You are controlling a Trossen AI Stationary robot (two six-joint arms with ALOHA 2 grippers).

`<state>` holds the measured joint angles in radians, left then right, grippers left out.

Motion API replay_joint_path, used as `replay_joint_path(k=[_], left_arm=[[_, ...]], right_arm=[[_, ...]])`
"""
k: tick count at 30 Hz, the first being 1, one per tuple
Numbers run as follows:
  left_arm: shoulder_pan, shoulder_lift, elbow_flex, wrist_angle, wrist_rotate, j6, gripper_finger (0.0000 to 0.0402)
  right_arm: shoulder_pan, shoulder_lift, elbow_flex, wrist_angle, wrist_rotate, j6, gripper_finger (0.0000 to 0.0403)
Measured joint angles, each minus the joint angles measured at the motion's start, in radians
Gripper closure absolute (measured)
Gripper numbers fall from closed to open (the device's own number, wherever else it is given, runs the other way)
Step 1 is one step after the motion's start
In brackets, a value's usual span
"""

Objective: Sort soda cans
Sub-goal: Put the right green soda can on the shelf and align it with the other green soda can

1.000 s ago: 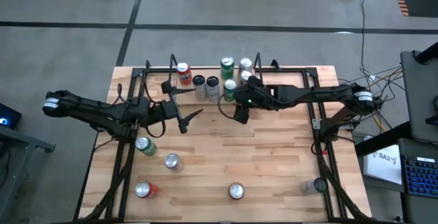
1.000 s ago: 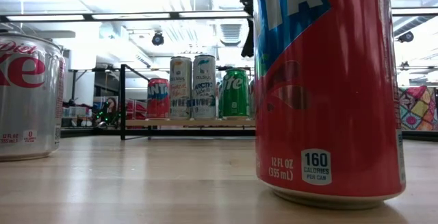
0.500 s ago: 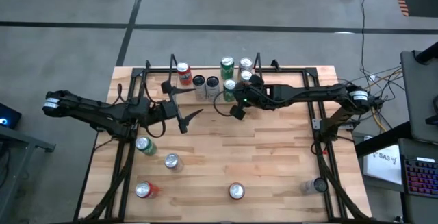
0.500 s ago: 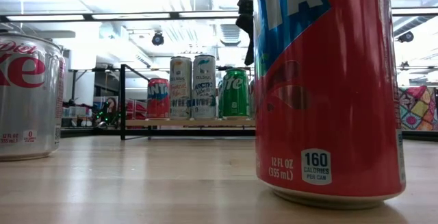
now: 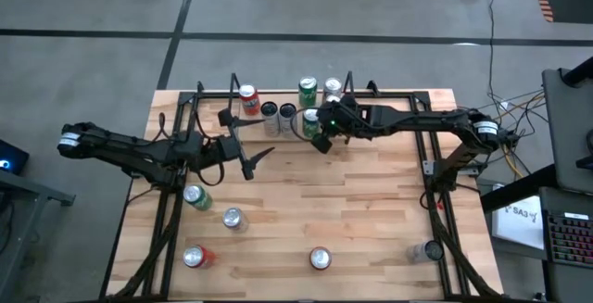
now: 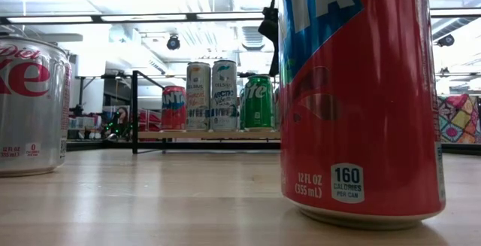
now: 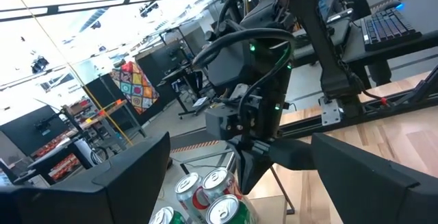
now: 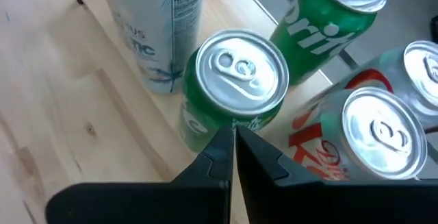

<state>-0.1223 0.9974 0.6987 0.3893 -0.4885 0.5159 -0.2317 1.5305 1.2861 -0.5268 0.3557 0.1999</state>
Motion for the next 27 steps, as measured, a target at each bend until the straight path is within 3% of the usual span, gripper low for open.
replay_joint_path(k=[27], left_arm=[[0.002,0.000,0.000,0.000,0.000,0.000,0.0063]], right_arm=[[-0.024,0.012,0.001,0.039,0.003,-0.064,0.0394]])
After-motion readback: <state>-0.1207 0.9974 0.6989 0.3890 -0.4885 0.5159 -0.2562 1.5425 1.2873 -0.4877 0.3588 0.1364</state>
